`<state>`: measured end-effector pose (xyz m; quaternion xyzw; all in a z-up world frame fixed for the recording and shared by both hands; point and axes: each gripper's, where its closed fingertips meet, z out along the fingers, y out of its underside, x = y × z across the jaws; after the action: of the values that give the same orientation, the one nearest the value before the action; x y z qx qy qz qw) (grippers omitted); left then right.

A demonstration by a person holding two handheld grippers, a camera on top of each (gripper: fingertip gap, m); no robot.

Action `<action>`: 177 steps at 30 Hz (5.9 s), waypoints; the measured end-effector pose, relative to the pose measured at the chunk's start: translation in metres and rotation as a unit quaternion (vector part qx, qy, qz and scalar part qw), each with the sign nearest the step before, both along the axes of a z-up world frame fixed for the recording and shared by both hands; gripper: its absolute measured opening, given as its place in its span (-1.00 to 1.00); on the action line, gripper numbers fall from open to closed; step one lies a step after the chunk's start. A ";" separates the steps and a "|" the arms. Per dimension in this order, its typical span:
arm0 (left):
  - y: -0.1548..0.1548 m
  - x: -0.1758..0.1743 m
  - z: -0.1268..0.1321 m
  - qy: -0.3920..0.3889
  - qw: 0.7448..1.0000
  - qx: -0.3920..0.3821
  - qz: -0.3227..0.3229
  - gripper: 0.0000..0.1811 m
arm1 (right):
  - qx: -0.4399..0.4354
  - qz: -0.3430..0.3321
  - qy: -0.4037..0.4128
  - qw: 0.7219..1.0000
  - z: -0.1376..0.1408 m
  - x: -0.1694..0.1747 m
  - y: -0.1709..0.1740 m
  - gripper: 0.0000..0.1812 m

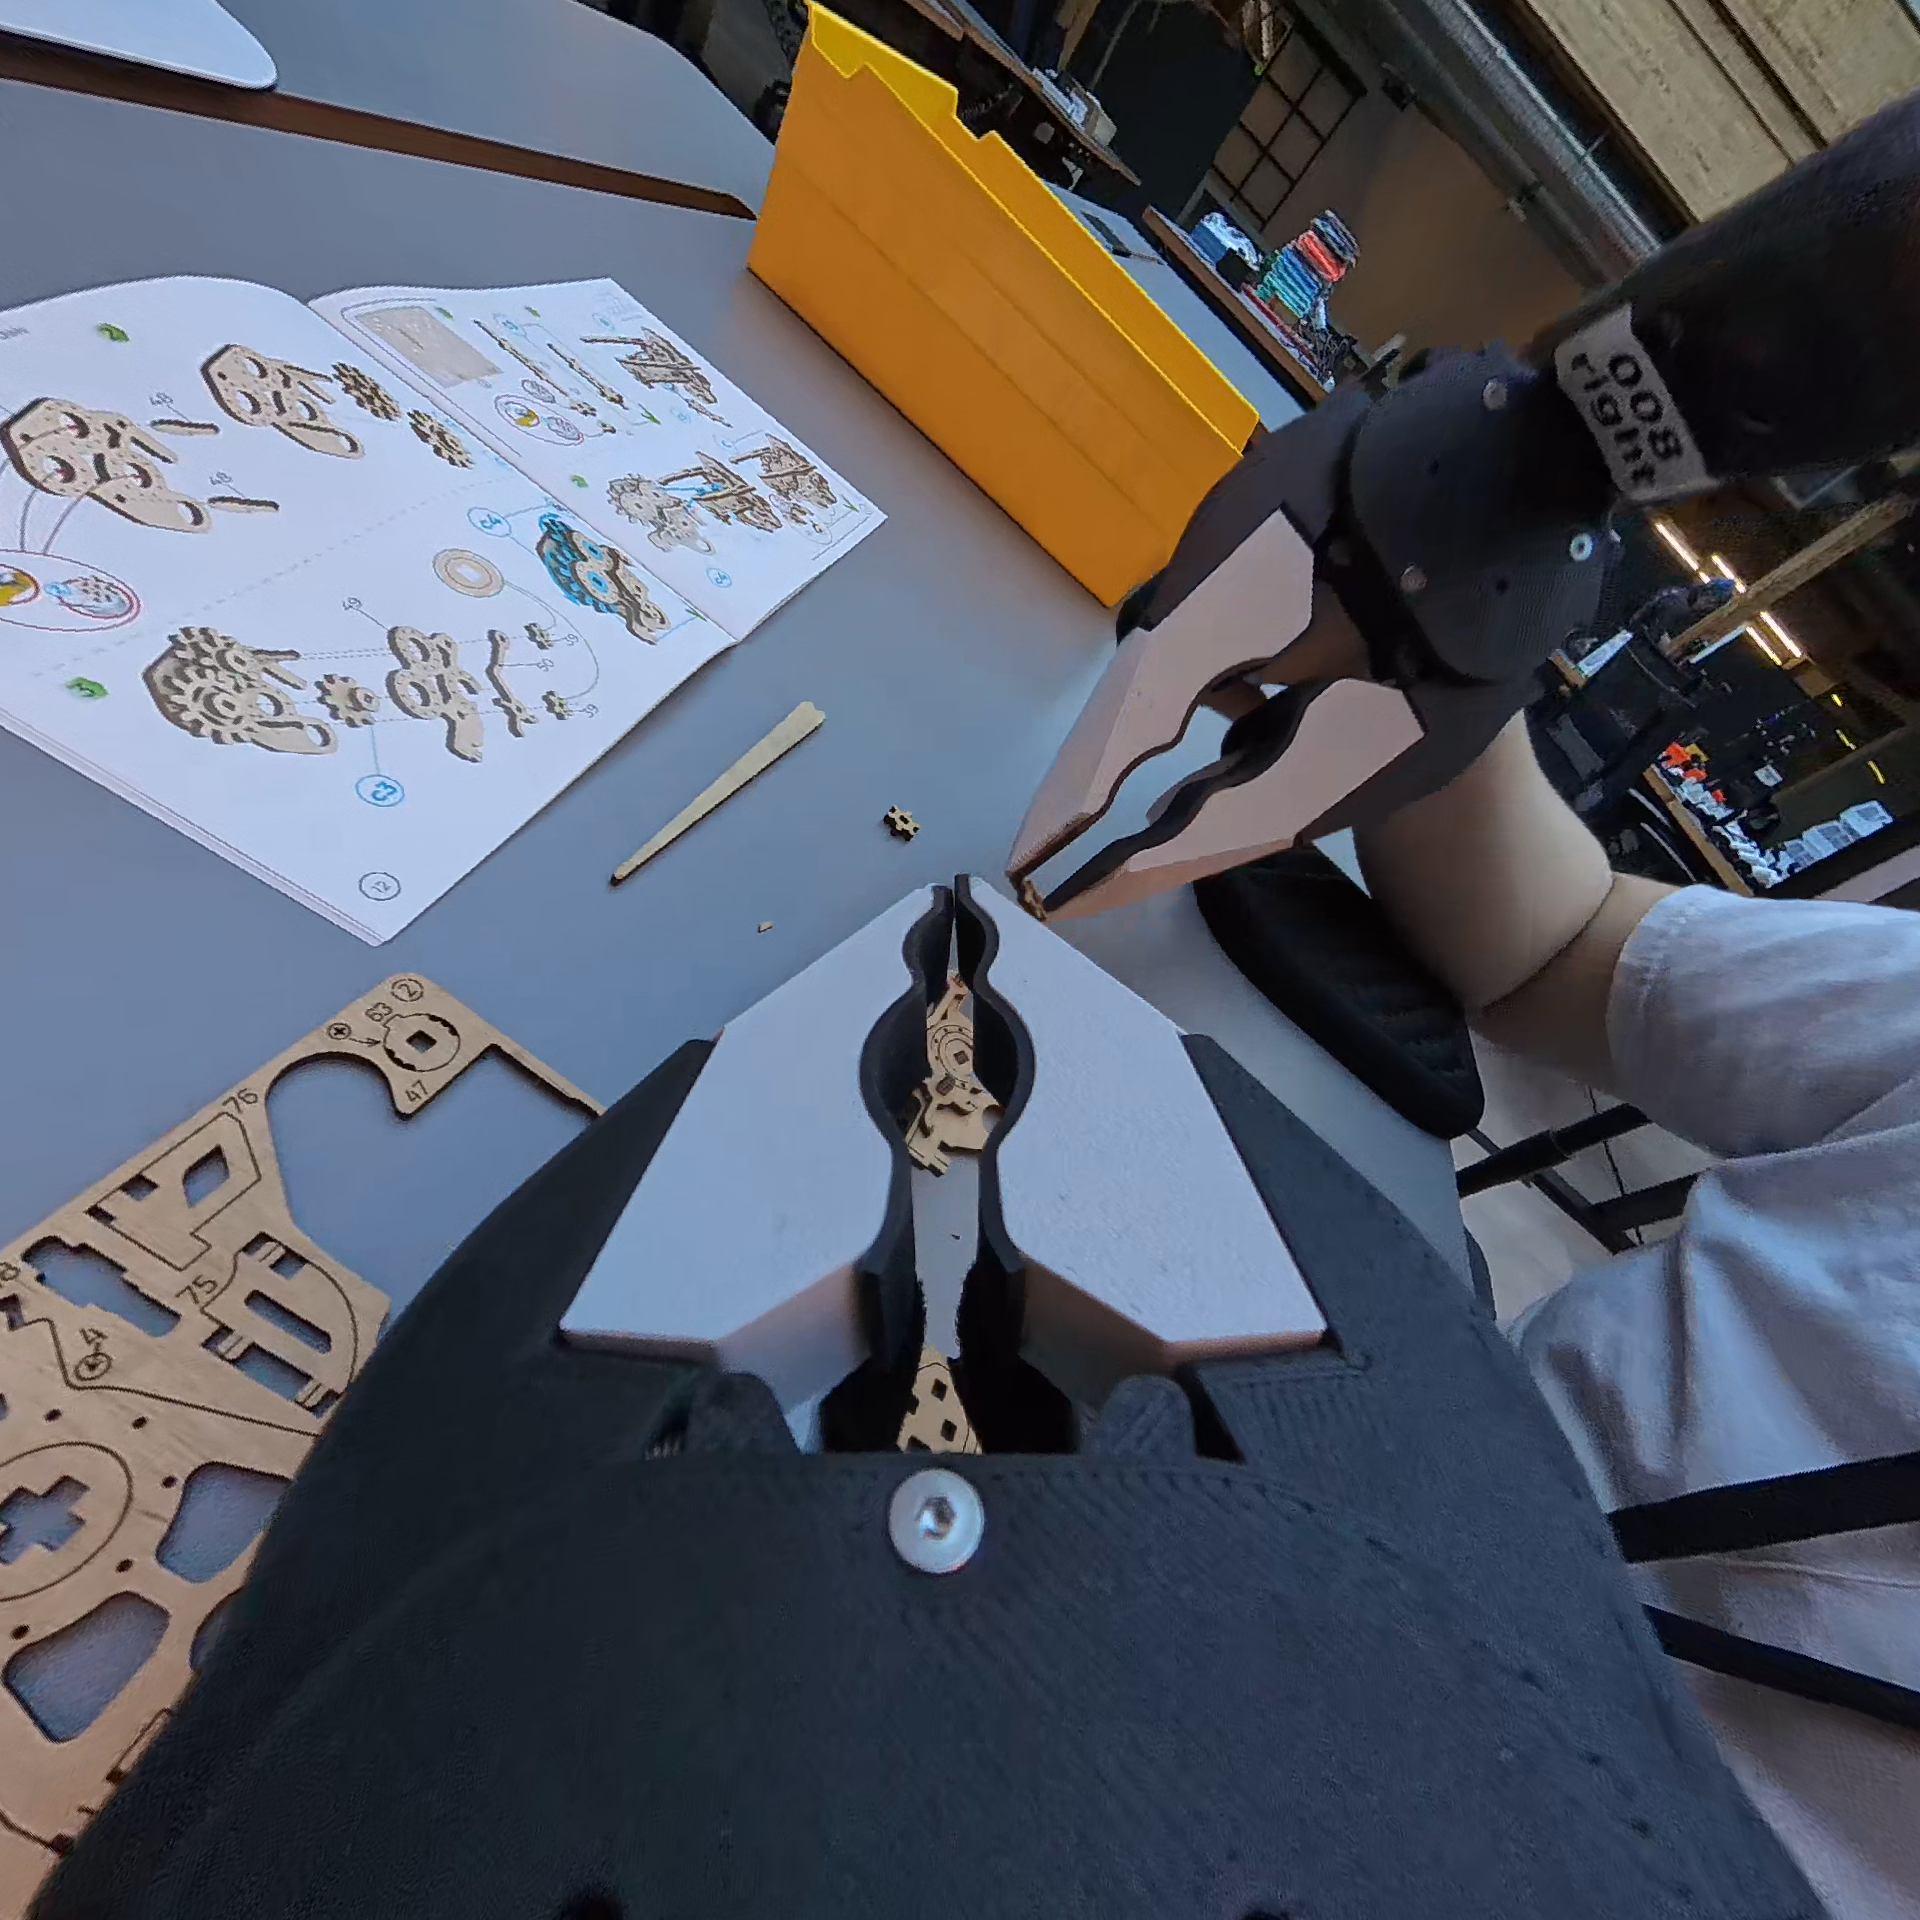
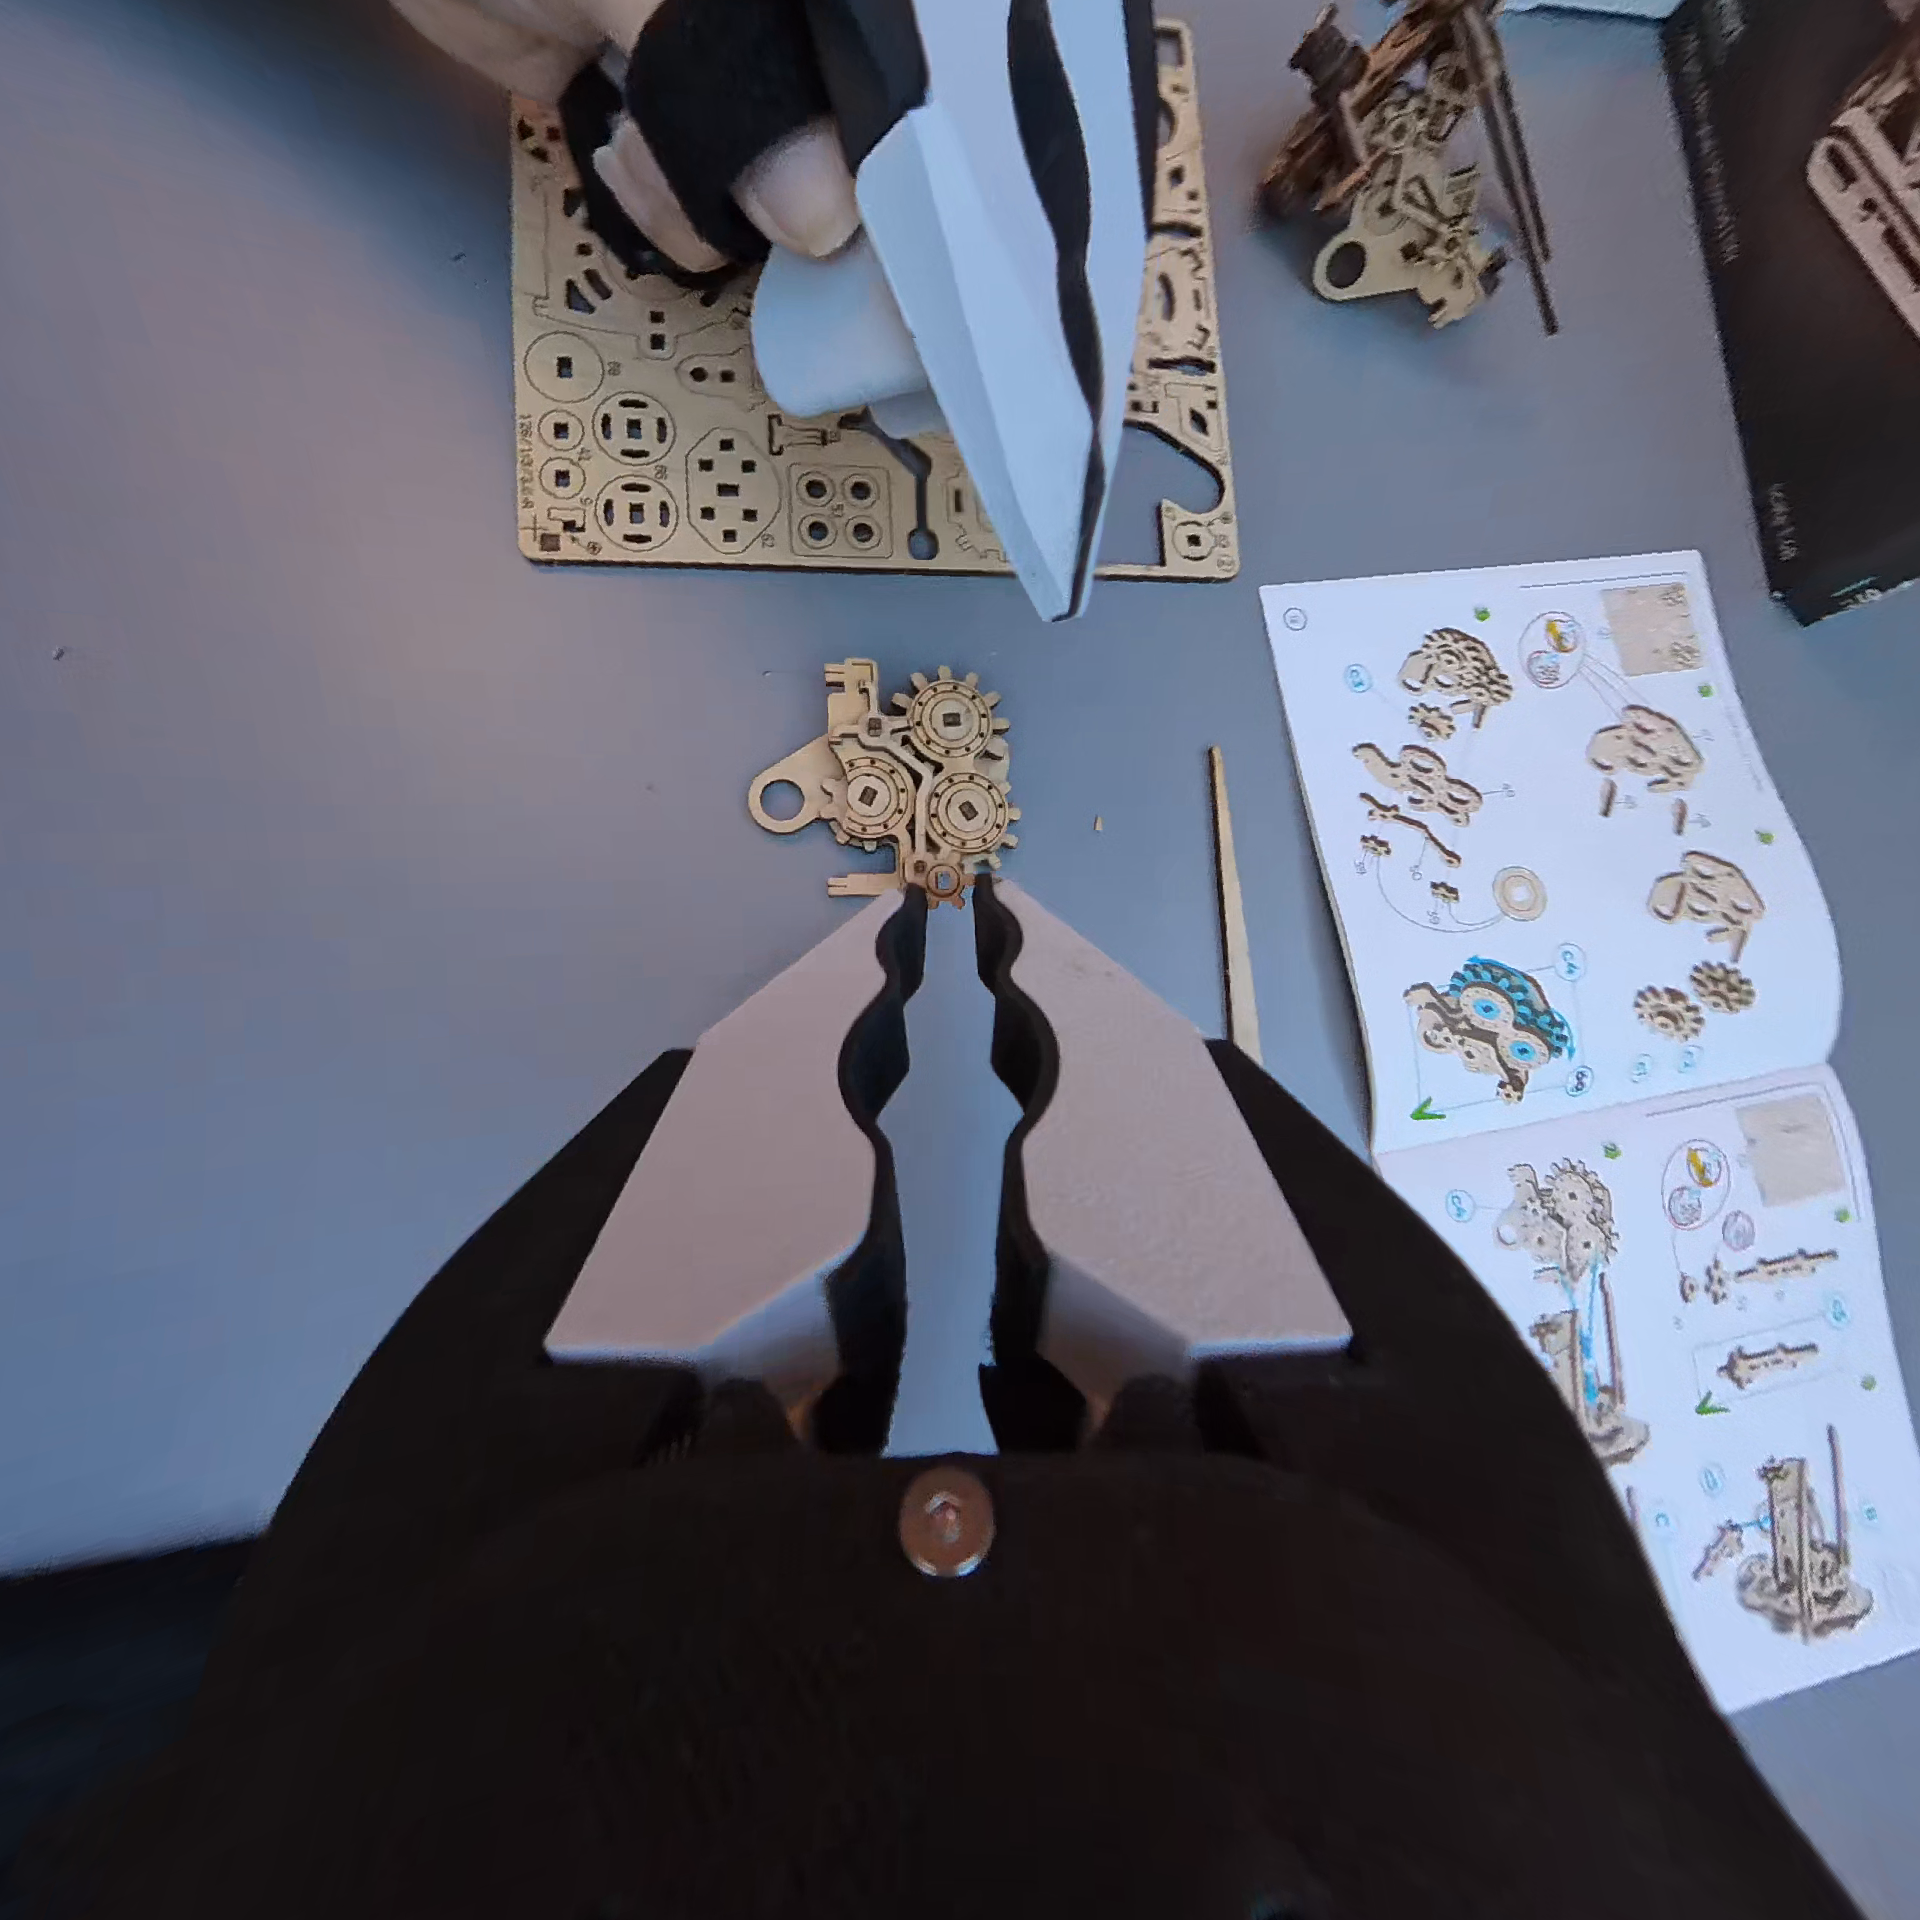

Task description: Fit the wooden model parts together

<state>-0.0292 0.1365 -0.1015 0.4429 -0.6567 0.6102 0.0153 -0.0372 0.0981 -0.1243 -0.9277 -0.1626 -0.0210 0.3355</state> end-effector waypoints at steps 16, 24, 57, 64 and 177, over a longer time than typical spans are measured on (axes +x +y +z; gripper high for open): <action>0.011 0.003 0.002 0.004 1.000 -0.016 0.012 -1.00 | -0.103 0.041 -0.004 0.994 -0.011 -0.004 0.001 -0.91; 0.003 0.001 -0.004 0.011 1.000 -0.010 0.001 -1.00 | -0.100 0.047 -0.014 0.994 -0.013 -0.004 -0.002 -0.91; -0.017 -0.001 -0.019 -0.002 0.998 0.064 -0.010 -0.88 | -0.103 0.039 0.000 0.994 -0.020 -0.004 0.007 -0.91; -0.018 -0.001 -0.021 -0.002 0.998 0.070 -0.010 -0.88 | -0.116 0.039 -0.009 0.992 -0.026 -0.004 0.008 -0.91; -0.035 -0.008 -0.045 0.127 0.987 0.049 -0.083 -1.00 | -0.091 0.072 -0.017 0.993 -0.024 -0.003 0.010 -1.00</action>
<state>-0.0370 0.1020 -0.1461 0.4610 -0.7131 0.5125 0.1280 -0.0406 0.1078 -0.1484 -0.9398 -0.2359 0.0021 0.2473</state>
